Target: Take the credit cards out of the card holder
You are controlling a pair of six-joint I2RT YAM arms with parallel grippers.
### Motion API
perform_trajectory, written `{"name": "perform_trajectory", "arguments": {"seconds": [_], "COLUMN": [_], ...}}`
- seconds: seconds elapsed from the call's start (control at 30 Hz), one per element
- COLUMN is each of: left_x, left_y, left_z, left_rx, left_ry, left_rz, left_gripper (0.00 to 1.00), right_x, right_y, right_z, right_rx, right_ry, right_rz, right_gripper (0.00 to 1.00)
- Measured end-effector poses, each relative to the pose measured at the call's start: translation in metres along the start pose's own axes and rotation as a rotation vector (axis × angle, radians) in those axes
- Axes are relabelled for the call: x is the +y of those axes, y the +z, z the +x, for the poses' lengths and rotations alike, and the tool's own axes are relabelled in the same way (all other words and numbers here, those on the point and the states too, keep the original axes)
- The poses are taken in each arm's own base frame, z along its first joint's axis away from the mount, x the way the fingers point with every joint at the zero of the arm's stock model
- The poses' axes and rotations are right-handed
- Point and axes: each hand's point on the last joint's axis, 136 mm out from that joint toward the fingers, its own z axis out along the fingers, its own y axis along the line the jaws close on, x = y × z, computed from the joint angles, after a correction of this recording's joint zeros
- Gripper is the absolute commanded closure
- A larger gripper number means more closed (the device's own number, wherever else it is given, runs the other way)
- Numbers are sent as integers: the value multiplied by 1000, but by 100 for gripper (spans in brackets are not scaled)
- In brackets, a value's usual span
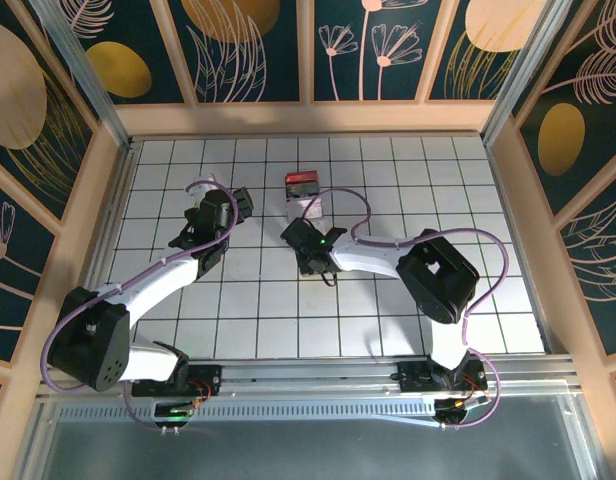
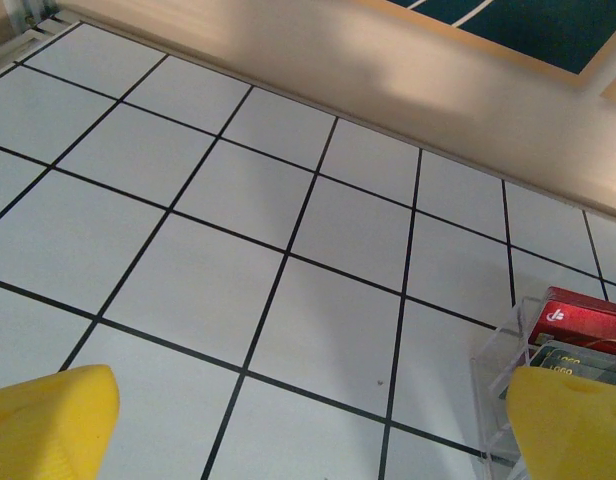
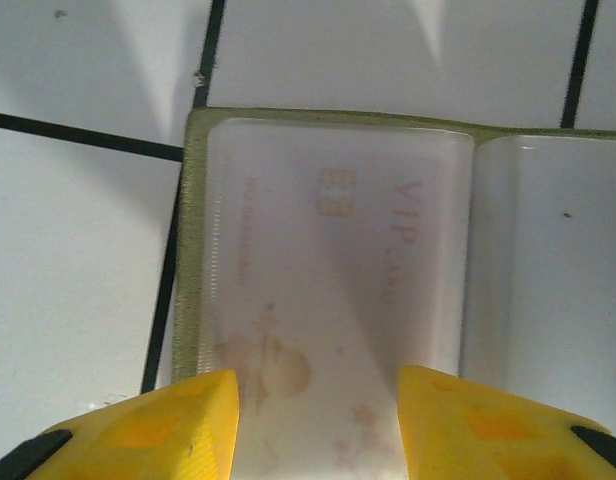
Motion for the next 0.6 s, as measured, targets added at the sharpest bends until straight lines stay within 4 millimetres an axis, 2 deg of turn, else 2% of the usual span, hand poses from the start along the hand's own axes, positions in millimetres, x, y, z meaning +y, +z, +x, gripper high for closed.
{"name": "perform_trajectory", "arguments": {"seconds": [0.23,0.6], "left_x": [0,0], "left_y": [0,0], "left_z": [0,0], "left_rx": [0,2], "left_ry": [0,0], "left_rz": [0,3], "left_gripper": [1,1], "right_x": [-2,6], "right_y": [2,1], "right_z": [5,8], "right_rx": [12,23], "right_ry": [-1,5], "right_rz": [4,-49], "right_gripper": [49,41]}}
